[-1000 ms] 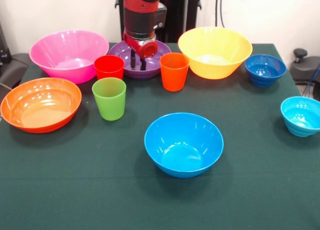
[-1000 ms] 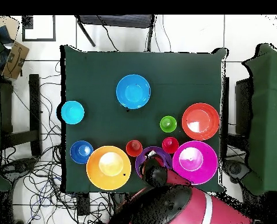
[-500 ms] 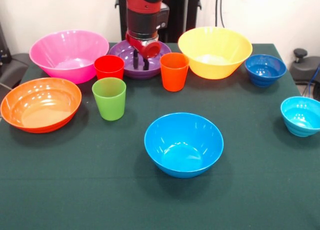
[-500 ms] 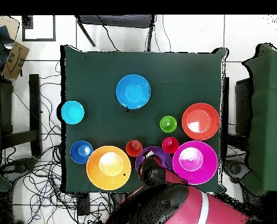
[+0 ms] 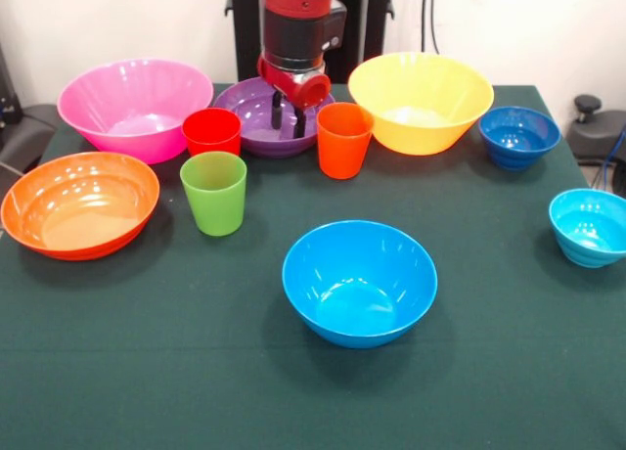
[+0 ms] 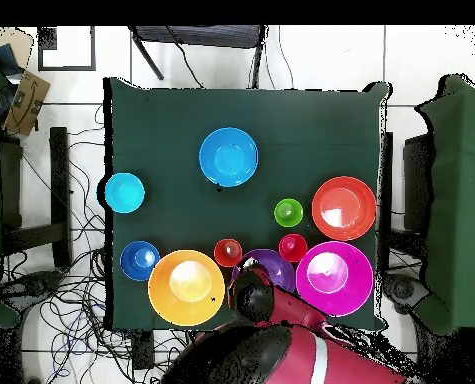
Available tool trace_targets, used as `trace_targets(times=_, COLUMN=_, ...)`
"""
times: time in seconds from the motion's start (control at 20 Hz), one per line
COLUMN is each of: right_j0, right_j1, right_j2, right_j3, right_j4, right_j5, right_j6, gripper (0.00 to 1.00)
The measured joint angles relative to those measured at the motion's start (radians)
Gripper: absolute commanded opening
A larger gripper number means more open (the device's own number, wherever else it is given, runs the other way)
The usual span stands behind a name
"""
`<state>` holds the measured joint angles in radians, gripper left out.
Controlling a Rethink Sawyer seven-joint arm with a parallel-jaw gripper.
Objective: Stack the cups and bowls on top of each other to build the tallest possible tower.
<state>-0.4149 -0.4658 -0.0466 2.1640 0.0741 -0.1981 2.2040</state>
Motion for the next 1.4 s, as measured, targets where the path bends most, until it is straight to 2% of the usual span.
trace_targets(times=0.4, right_j0=0.022, right_j1=-0.042, right_j2=-0.009, right_j3=0.0, right_j4=0.005, right_j5=0.009, right_j6=0.0, gripper=1.0)
trace_targets(times=1.4, right_j0=0.021, right_j1=-0.06, right_j2=-0.009, right_j3=0.0, right_j4=0.005, right_j5=0.017, right_j6=0.0, gripper=1.0)
